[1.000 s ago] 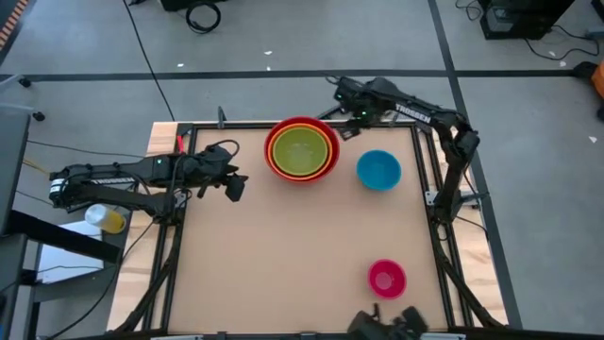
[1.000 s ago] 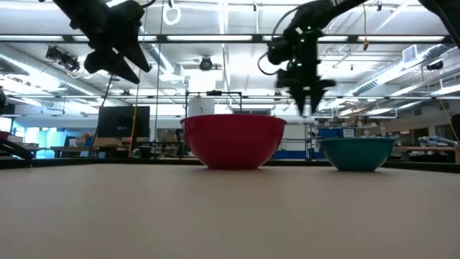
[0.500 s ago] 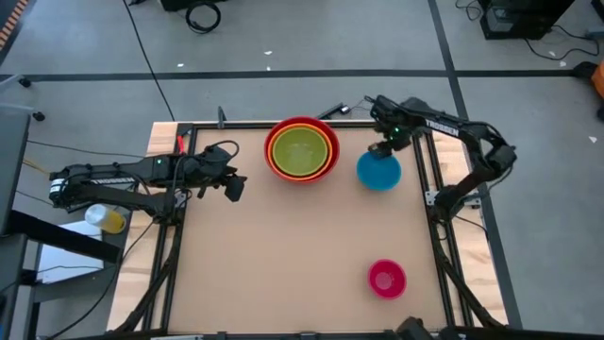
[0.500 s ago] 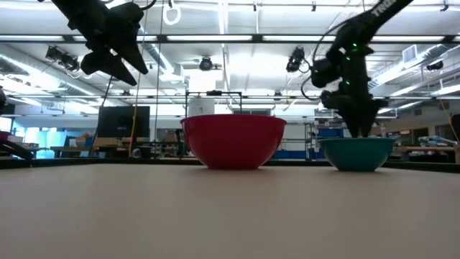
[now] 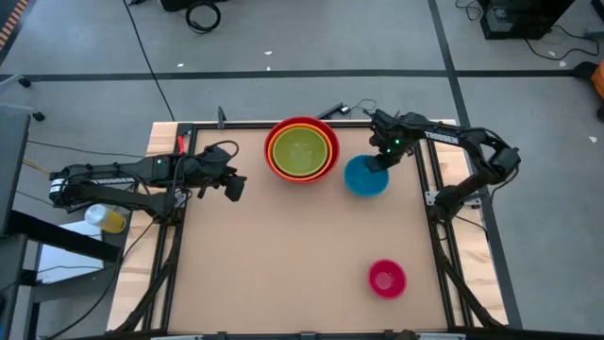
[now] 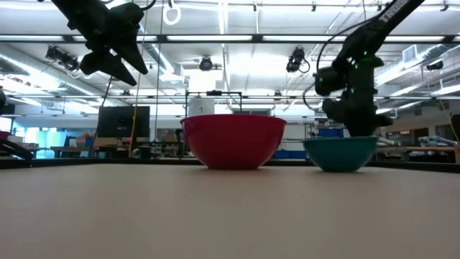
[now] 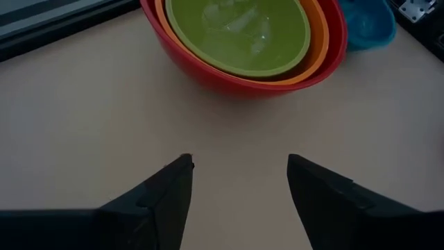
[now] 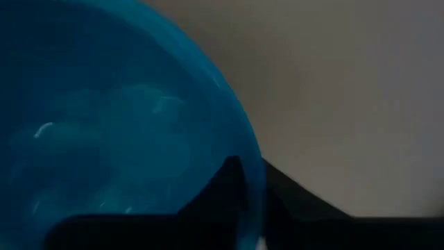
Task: Nest bowls inside each other
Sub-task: Stack the blue bowl on top of the green bowl
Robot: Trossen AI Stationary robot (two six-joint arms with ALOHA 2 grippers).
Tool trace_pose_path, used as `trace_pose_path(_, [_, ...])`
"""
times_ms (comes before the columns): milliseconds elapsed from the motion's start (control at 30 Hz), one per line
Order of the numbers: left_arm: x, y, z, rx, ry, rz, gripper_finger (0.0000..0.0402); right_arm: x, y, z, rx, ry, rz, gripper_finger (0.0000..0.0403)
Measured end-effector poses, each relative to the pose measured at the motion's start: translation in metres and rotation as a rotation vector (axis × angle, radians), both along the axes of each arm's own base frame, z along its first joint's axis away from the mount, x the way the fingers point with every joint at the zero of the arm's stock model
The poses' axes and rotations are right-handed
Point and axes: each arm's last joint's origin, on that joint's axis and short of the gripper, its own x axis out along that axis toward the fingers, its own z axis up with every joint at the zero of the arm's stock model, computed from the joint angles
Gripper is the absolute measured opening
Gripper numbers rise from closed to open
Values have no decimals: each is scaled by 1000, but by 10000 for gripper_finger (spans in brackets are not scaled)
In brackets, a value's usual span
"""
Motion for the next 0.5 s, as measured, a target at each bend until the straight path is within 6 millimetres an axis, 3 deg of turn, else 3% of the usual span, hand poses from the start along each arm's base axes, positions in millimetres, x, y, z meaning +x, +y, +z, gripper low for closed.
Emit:
trace_pose_path(133, [-1, -1, -1, -21, 8, -7, 219, 11, 14, 20, -54, -87, -25, 21])
trace_pose_path(333, [-3, -4, -5, -123, 34, -54, 199, 17, 40, 83, -194, -220, -94, 21])
trace_pose_path(433, [-4, -7, -5, -140, 43, -73, 193, 26, 41, 112, -357, -395, -153, 21])
trace_pose_path(500, [-3, -8, -5, -116, 49, -79, 193, 37, 33, 117, -417, -495, -158, 21])
